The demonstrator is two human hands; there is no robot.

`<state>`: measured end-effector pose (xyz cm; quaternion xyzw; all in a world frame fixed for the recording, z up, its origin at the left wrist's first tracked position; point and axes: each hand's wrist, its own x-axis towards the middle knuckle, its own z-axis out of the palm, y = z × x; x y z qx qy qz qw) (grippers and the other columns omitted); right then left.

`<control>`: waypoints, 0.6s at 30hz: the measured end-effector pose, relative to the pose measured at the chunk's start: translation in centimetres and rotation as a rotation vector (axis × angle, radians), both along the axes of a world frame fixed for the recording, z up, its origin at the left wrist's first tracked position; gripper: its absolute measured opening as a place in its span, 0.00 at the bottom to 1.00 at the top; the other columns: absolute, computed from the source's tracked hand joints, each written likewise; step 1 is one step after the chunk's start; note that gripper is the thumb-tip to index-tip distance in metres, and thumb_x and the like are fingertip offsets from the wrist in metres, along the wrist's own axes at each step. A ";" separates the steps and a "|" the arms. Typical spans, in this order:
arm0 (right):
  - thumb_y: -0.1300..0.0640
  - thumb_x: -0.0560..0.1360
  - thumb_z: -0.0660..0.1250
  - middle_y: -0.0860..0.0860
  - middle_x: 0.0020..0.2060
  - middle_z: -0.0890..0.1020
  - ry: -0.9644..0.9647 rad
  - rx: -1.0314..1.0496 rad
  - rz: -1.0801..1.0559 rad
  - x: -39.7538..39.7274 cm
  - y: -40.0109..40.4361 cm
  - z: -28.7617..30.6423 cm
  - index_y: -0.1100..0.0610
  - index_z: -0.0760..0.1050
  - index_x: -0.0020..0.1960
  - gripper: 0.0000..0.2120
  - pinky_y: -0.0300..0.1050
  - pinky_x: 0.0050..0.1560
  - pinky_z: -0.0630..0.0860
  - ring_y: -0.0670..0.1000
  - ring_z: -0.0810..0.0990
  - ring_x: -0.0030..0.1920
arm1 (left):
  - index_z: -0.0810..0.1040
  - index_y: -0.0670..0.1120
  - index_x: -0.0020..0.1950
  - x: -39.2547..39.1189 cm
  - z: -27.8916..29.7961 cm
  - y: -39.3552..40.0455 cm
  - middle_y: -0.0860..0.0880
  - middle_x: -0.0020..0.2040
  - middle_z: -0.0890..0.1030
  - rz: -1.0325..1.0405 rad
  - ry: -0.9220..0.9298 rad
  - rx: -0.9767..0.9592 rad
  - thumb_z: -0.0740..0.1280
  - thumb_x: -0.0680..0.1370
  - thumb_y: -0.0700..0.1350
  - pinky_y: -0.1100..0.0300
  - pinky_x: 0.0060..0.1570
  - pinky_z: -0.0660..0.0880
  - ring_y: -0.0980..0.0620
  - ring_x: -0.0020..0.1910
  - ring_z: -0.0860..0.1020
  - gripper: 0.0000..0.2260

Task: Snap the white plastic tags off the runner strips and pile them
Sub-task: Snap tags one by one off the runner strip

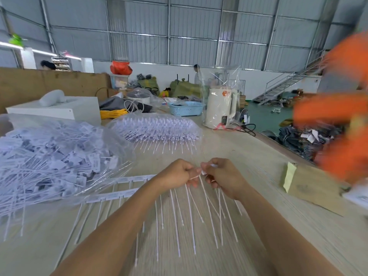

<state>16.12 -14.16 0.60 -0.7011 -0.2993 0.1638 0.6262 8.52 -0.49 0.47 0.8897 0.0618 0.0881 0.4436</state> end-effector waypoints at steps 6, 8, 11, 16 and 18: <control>0.67 0.78 0.61 0.52 0.22 0.72 -0.200 0.067 0.039 -0.3 -0.3 0.2 0.68 0.73 0.41 0.08 0.36 0.22 0.63 0.46 0.67 0.21 | 0.73 0.45 0.30 -0.1 0.9 -0.8 0.56 0.18 0.68 0.116 -0.001 -0.304 0.64 0.79 0.42 0.69 0.21 0.61 0.59 0.19 0.66 0.16; 0.67 0.78 0.62 0.53 0.23 0.71 -0.310 0.078 0.007 -0.4 -0.2 0.2 0.69 0.72 0.42 0.07 0.37 0.22 0.64 0.45 0.67 0.20 | 0.71 0.46 0.30 -0.3 1.7 -1.0 0.55 0.18 0.66 0.120 0.078 -0.488 0.62 0.78 0.42 0.67 0.19 0.57 0.59 0.17 0.62 0.16; 0.67 0.77 0.63 0.53 0.23 0.71 -0.397 0.069 -0.151 0.2 -0.8 0.2 0.65 0.72 0.39 0.07 0.36 0.21 0.65 0.43 0.67 0.19 | 0.68 0.47 0.28 -1.0 2.7 -0.8 0.54 0.19 0.61 0.035 0.184 -0.695 0.60 0.78 0.43 0.66 0.19 0.53 0.58 0.17 0.57 0.17; 0.67 0.80 0.55 0.51 0.31 0.66 0.409 0.513 -0.181 3.9 -4.3 1.7 0.59 0.66 0.38 0.12 0.30 0.16 0.60 0.40 0.64 0.20 | 0.72 0.44 0.35 -1.8 3.5 -0.4 0.51 0.24 0.69 0.039 -0.005 -0.529 0.59 0.80 0.43 0.66 0.23 0.60 0.56 0.22 0.64 0.14; 0.64 0.81 0.52 0.51 0.32 0.64 0.669 0.610 -0.067 4.6 -5.1 2.1 0.58 0.64 0.39 0.12 0.31 0.14 0.61 0.41 0.63 0.18 | 0.75 0.41 0.35 -1.8 3.1 -0.3 0.46 0.28 0.72 0.067 -0.033 -0.438 0.58 0.79 0.40 0.62 0.28 0.63 0.52 0.27 0.68 0.14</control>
